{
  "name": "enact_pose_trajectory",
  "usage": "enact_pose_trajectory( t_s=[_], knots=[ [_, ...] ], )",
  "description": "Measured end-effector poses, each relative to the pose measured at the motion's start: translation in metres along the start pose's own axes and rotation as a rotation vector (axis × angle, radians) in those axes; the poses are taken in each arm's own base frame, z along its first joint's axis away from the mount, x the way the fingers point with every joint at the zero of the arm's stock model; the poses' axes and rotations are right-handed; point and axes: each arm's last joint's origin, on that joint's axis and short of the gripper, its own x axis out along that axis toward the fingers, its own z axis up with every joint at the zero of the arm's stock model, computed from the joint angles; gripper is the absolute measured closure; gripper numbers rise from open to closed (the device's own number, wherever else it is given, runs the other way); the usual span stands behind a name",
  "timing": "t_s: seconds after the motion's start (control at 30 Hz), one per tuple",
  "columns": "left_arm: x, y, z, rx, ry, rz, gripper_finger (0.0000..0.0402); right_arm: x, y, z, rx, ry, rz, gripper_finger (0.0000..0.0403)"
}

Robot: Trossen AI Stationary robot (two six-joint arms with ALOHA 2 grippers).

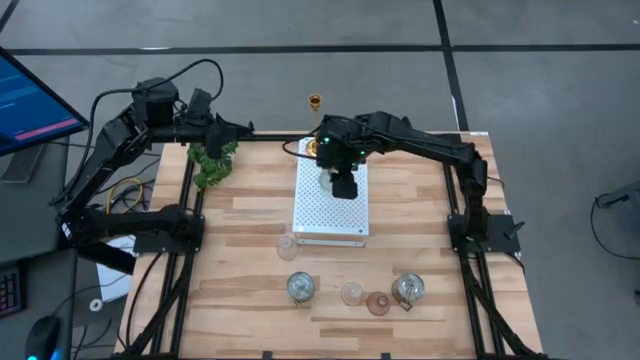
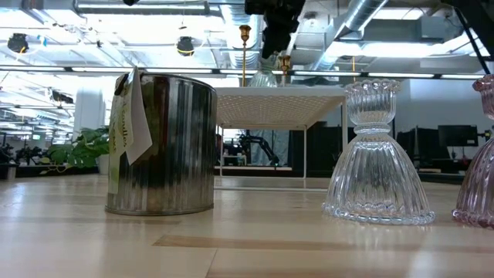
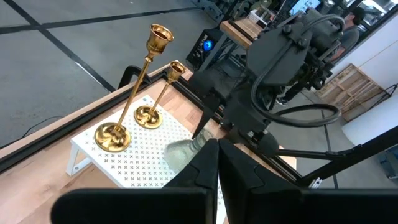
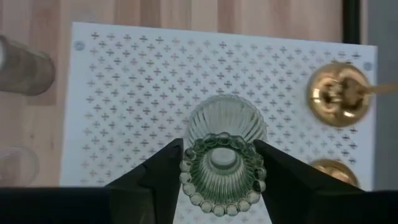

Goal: Pick & Place candle stick holders
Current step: Put the green glass candle holder on the shelf

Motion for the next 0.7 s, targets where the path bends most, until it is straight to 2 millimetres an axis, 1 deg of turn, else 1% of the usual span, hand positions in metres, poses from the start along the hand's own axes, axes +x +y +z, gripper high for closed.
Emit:
enact_pose_trajectory(
  t_s=[0.1,0.17,0.27,0.5,0.6,0.7],
  knots=[
    [0.0,0.0,0.0,0.0,0.0,0.0,0.0392,0.008,0.003,0.009,-0.009,-0.048,0.006,0.0227],
    [0.0,0.0,0.0,0.0,0.0,0.0,0.0392,0.014,0.003,0.009,-0.011,-0.03,0.016,0.0236],
    [0.0,0.0,0.0,0.0,-0.001,0.002,0.0392,0.018,0.004,0.013,-0.018,-0.056,0.012,0.0243],
    [0.0,0.0,0.0,0.0,-0.001,0.002,0.0392,0.029,0.003,0.015,-0.021,-0.043,0.013,0.0219],
    [0.0,0.0,0.0,0.0,0.0,0.001,0.0392,0.029,0.003,0.017,-0.023,-0.061,0.009,0.0223],
    [0.0,0.0,0.0,0.0,-0.001,0.001,0.0392,0.034,0.002,0.02,-0.024,-0.073,0.006,0.0234]
  ],
)
